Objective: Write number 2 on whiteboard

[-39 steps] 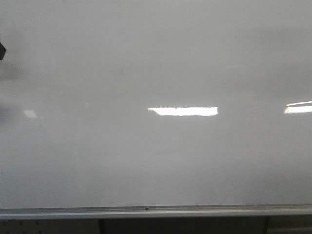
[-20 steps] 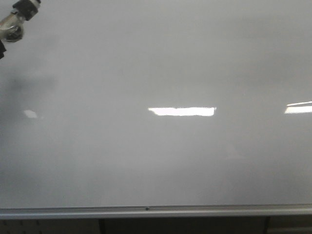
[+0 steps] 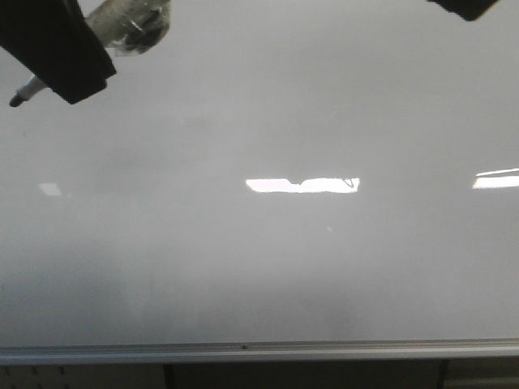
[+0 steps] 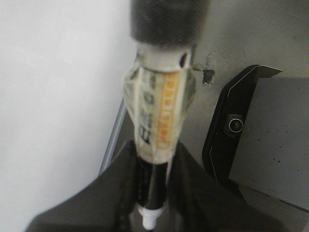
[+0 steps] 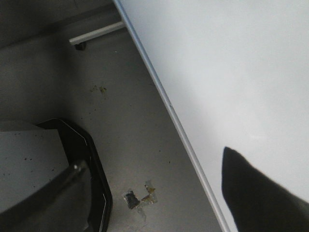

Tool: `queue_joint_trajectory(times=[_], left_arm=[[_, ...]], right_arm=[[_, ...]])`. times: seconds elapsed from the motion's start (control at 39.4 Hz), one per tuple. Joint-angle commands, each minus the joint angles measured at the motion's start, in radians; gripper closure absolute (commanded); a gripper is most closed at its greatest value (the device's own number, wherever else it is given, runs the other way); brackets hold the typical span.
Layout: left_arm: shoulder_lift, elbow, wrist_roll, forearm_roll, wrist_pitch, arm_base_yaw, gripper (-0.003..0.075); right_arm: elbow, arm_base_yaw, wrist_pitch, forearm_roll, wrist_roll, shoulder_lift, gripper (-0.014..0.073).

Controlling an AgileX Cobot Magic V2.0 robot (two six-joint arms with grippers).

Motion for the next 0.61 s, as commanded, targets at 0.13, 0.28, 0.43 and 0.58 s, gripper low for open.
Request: queue_joint_trajectory(times=[0.13,0.28,0.43,0.58], left_arm=[[-0.031,-0.032,-0.001,-0.026,-0.045,-0.094,0.0715],[-0.031,-0.032,-0.001,-0.026,-0.046,-0.110,0.0715],[-0.031,-0.032,-0.001,-0.026,-0.046,-0.110,0.0715],[-0.031,-0.032,-0.001,-0.026,-0.046,-0.110,0.0715]], right_arm=[[-0.119,0.138,-0.046,0.031,-0.070,0.073,0.0015],[-0.171,0.207,-0.074,0.031,-0.070,0.139,0.0015],[-0.207,0.251,-0.076,0.032,-0.070,0.185,0.0015],[-0.226,0.265,-0.074,0.032,-0.070,0.203,0.0083]])
